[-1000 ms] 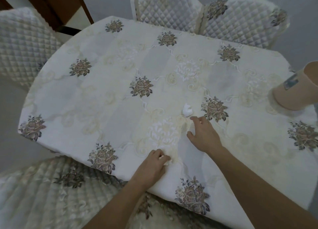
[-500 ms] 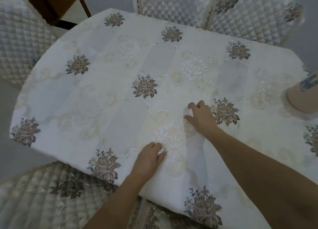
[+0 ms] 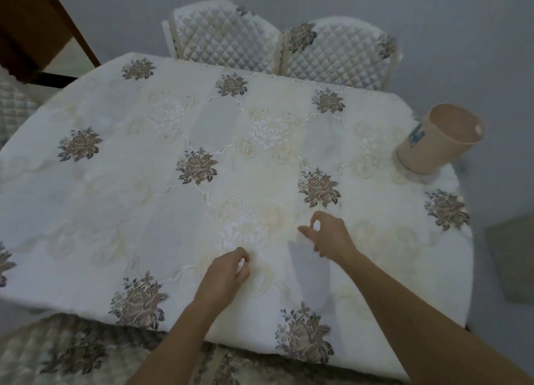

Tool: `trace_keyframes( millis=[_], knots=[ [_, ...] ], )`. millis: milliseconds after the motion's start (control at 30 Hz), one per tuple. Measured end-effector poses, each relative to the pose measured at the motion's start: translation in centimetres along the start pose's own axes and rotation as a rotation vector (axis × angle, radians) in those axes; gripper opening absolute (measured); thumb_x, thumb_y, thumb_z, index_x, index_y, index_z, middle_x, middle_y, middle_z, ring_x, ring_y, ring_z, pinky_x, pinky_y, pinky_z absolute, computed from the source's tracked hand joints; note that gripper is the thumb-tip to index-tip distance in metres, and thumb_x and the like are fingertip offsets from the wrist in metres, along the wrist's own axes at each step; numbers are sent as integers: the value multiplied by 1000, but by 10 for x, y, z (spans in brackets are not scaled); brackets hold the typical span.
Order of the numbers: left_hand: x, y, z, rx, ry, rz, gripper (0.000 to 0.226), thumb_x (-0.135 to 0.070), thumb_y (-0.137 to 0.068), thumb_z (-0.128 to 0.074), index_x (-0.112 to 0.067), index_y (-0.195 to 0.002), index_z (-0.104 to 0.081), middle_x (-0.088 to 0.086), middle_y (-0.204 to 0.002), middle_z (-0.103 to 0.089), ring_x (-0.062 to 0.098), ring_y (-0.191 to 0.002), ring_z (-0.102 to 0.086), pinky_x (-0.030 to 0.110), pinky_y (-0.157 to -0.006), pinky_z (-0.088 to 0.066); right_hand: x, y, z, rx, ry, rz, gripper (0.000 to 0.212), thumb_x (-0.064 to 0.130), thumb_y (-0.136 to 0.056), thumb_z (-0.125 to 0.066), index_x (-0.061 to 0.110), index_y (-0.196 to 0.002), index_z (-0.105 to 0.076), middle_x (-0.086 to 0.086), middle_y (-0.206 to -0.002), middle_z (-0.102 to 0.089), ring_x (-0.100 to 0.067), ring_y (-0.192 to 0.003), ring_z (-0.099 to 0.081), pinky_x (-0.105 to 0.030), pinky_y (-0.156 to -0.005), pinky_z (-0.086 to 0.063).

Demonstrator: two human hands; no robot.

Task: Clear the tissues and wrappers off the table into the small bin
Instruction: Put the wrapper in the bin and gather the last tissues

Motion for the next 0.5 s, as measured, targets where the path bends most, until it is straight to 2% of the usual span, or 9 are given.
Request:
trace_keyframes(
  millis=[33, 100, 133, 200, 333, 433, 500],
  knots=[
    [-10, 2, -3, 18, 44, 0, 9, -17, -95, -51, -21, -92, -58, -1, -68, -58, 6, -52, -51, 20, -49, -40, -5, 11, 11, -11, -15, 8, 26, 33, -87, -70, 13, -81, -54, -7, -71, -69, -16, -47, -61, -23, -39, -43],
    [-34, 5, -8, 24, 62, -46, 11, -17, -96, -53, -23, -92, -62, -1, -72, -62, 6, -56, -54, 21, -53, -43, -14, 32, 36, -46, 18, 47, 22, 39, -87, -69, 21, -81, -58, 1, -77, -67, -14, -63, -63, -24, -51, -42],
    [-46, 5, -11, 19, 35, -81, 11, -20, -96, -55, -22, -90, -63, -2, -76, -64, 8, -62, -57, 24, -58, -44, -19, 43, 48, -69, 57, 61, 24, 43, -88, -67, 23, -77, -59, 4, -77, -64, -16, -72, -63, -27, -59, -40],
    [-75, 8, -20, 11, -6, -135, 16, -29, -96, -57, -20, -84, -63, -1, -79, -65, 8, -69, -58, 25, -62, -43, -35, 67, 73, -120, 100, 50, 36, 49, -90, -61, 23, -66, -55, 8, -68, -56, -17, -74, -56, -31, -66, -38],
    [-142, 19, -41, -35, -25, -213, 33, -39, -95, -57, -16, -71, -58, -4, -57, -54, 5, -54, -50, 18, -50, -32, -80, 118, 125, -278, 100, 4, 51, 43, -93, -56, 10, -57, -44, -7, -53, -47, -25, -60, -53, -36, -60, -41],
    [-204, 33, -58, -90, -88, -323, 37, -41, -93, -59, -21, -64, -50, -11, -46, -40, 5, -46, -43, 17, -46, -25, -110, 155, 163, -375, 117, 6, 51, 37, -95, -53, 13, -56, -31, -4, -50, -29, -25, -50, -39, -35, -52, -26],
    [-242, 45, -75, -96, -131, -400, 36, -42, -92, -61, -21, -64, -53, -10, -46, -43, 12, -48, -49, 23, -49, -28, -131, 179, 185, -423, 123, 2, 51, 37, -96, -52, 14, -57, -29, -4, -52, -26, -21, -48, -33, -34, -51, -21]
  ],
)
Point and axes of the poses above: each hand's wrist, its own y-axis away from the middle knuckle, its own z-axis out of the back of the hand, x = y × z, the point moved 8 cm from there along -y, towards the middle knuckle
